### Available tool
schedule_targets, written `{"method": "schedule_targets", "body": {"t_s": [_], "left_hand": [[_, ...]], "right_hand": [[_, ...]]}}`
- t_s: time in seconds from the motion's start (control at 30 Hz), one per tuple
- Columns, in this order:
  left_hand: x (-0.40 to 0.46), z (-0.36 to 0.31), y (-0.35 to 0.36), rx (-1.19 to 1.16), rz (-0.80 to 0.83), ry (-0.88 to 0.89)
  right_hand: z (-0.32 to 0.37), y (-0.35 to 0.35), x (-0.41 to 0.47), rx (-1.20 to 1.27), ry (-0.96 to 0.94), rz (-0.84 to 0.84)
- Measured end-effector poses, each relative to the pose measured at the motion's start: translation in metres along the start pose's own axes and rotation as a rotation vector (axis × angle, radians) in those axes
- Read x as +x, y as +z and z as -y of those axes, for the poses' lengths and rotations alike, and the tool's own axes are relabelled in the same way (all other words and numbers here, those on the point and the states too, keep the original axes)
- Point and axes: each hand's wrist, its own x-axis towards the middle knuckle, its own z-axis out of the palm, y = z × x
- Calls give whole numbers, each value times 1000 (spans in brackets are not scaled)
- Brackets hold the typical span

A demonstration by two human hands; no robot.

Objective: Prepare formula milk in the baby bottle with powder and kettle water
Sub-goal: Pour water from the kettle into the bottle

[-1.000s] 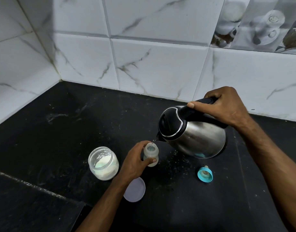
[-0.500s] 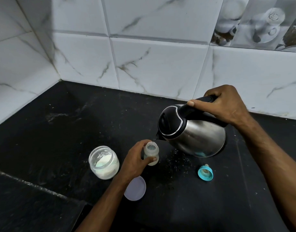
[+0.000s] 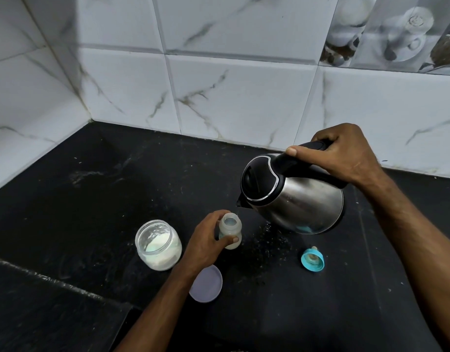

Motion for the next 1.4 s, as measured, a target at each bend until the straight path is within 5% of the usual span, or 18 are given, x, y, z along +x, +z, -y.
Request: {"method": "schedule_targets", "body": {"t_s": [1.4], "left_hand": [[-1, -5, -1, -21, -6, -8]], "right_hand": [[6, 3, 0, 0, -9, 19]]}}
